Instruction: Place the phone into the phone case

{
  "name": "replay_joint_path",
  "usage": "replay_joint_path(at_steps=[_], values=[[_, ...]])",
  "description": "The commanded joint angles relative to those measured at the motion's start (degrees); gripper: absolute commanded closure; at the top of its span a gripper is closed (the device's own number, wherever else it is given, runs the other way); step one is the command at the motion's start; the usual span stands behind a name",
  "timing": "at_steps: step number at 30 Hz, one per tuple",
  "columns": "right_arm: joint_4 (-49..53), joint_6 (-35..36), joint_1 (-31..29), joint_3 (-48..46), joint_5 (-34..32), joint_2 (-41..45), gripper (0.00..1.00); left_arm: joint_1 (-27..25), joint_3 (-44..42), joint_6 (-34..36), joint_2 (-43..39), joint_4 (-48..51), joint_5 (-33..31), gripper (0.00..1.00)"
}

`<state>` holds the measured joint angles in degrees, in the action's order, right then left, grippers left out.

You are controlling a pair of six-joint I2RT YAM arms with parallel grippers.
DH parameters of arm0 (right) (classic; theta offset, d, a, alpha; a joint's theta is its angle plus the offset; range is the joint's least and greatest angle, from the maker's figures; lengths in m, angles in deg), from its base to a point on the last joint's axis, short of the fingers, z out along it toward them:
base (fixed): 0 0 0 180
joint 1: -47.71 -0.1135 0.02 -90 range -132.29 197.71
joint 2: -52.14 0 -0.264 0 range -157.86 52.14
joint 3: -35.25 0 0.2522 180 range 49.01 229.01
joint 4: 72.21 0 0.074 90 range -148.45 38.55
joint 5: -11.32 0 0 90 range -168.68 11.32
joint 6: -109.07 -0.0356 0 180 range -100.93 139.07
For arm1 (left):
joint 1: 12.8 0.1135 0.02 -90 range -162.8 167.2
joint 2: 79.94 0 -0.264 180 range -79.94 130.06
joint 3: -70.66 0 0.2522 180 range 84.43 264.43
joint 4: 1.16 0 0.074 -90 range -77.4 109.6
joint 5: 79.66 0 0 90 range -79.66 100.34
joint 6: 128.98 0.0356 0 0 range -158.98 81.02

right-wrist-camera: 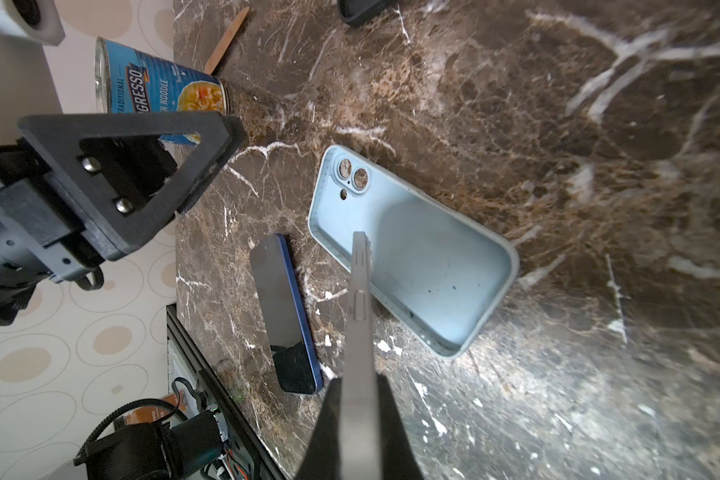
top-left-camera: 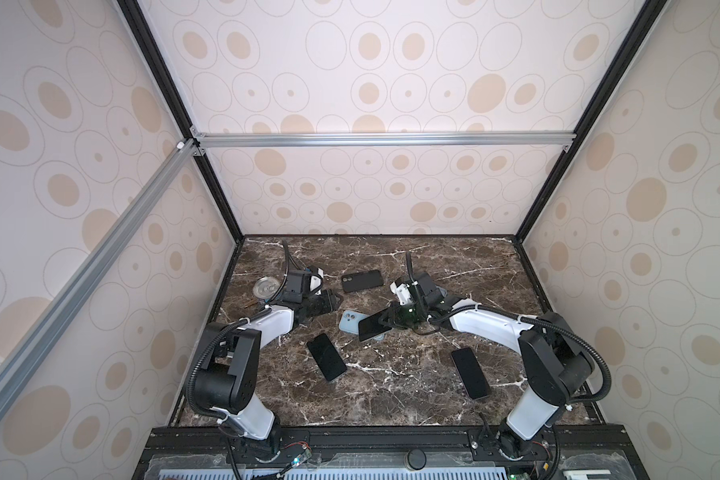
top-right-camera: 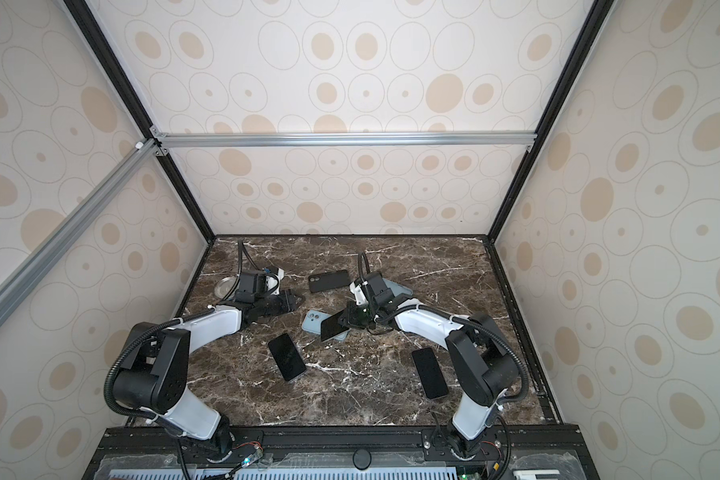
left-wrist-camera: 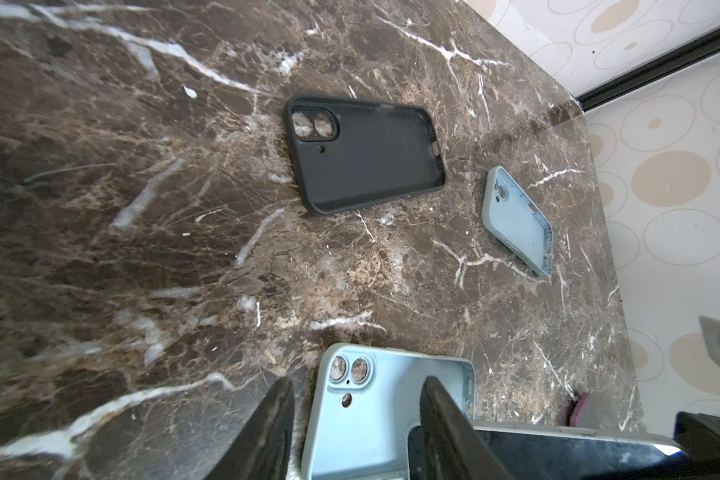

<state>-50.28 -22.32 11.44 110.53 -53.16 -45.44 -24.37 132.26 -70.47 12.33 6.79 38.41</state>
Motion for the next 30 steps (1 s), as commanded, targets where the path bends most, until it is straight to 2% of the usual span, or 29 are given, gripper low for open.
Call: replay_joint_path(at_steps=[1,8,13,21,30], values=[[-0.9,-1.2,-1.6,2.5,0.4,0.6,1.00,0.5,-0.2,-1.9,1.2,-2.0,2.1,0.52],[-5.6,-3.9,-1.9,1.5,0.5,-1.9,1.00,0.4,-0.5,-2.8,3.7,-2.4,2.5,0.53],[-8.6,-5.5,-1.9,-0.2,-0.2,-0.5,1.00,0.1,-2.0,-5.0,3.7,-3.8,4.3,0.54],[-9.1,-6.2,0.2,-0.6,0.0,0.4,1.00,-2.9,-3.8,-6.6,4.0,-5.9,5.1,0.54],[-7.7,-4.6,2.3,-1.4,-1.6,-0.5,1.00,-3.0,-2.8,-6.0,5.8,-5.3,5.8,0.54]])
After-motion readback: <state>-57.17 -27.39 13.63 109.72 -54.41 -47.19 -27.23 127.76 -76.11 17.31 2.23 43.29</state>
